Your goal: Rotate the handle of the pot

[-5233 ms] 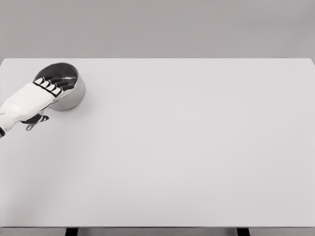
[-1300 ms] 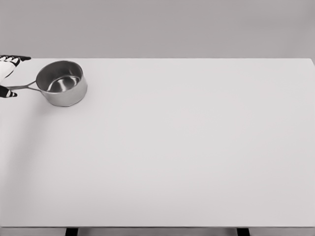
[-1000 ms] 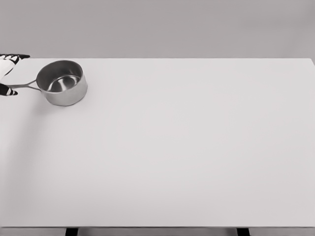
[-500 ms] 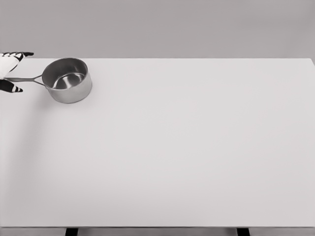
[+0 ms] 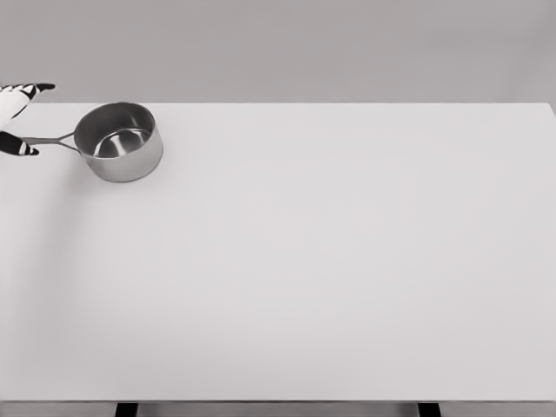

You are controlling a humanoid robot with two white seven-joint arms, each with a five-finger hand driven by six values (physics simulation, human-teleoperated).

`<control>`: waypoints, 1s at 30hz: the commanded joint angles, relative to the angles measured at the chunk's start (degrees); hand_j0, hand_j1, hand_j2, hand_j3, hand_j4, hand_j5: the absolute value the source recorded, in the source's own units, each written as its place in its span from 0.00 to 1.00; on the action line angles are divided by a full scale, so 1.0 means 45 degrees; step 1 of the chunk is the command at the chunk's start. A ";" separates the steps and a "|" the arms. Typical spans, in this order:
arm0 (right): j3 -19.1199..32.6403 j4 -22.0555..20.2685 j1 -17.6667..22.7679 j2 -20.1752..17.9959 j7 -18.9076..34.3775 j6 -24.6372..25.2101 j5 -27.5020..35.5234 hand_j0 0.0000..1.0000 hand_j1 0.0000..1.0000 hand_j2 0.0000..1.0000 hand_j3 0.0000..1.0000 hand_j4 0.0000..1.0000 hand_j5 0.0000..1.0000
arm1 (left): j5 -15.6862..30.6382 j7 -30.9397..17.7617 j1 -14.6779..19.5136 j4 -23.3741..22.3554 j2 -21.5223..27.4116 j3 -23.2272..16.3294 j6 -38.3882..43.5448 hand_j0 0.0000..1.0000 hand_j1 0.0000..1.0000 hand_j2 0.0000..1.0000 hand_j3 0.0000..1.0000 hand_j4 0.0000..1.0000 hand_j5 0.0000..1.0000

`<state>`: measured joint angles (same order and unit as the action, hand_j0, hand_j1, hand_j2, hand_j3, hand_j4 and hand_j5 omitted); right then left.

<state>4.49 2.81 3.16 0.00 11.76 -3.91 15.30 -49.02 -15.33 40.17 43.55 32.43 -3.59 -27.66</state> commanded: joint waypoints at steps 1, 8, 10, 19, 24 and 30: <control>-0.0001 0.0001 0.0000 0.0000 0.0003 0.0010 -0.0002 1.00 1.00 1.00 1.00 1.00 1.00 | 0.0053 0.0007 0.0000 -0.0205 0.0020 0.0017 0.0015 1.00 1.00 1.00 1.00 1.00 1.00; -0.0001 0.0001 0.0000 0.0000 0.0003 0.0010 -0.0002 1.00 1.00 1.00 1.00 1.00 1.00 | 0.0073 0.0007 0.0273 -0.0712 0.0020 0.0036 0.0015 1.00 1.00 1.00 1.00 1.00 1.00; -0.0001 0.0001 0.0000 0.0000 0.0003 0.0010 -0.0002 1.00 1.00 1.00 1.00 1.00 1.00 | 0.0073 0.0007 0.0352 -0.0791 0.0000 0.0036 0.0015 1.00 1.00 1.00 1.00 1.00 1.00; -0.0001 0.0001 0.0000 0.0000 0.0003 0.0010 -0.0002 1.00 1.00 1.00 1.00 1.00 1.00 | 0.0131 0.0007 0.0625 -0.1162 0.0000 0.0095 0.0034 1.00 1.00 1.00 1.00 1.00 1.00; -0.0001 0.0001 0.0000 0.0000 0.0003 0.0010 -0.0002 1.00 1.00 1.00 1.00 1.00 1.00 | 0.0170 0.0007 0.0625 -0.1142 0.0019 0.0056 -0.0005 1.00 1.00 1.00 1.00 1.00 1.00; -0.0001 0.0001 0.0000 0.0000 0.0003 -0.0010 -0.0002 1.00 1.00 1.00 1.00 1.00 1.00 | 0.0346 0.0007 0.0488 -0.0966 0.0137 0.0095 -0.0727 1.00 1.00 1.00 1.00 1.00 1.00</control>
<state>4.49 2.81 3.16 0.00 11.76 -3.91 15.30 -48.00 -15.33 42.36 39.05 32.77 -3.30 -29.69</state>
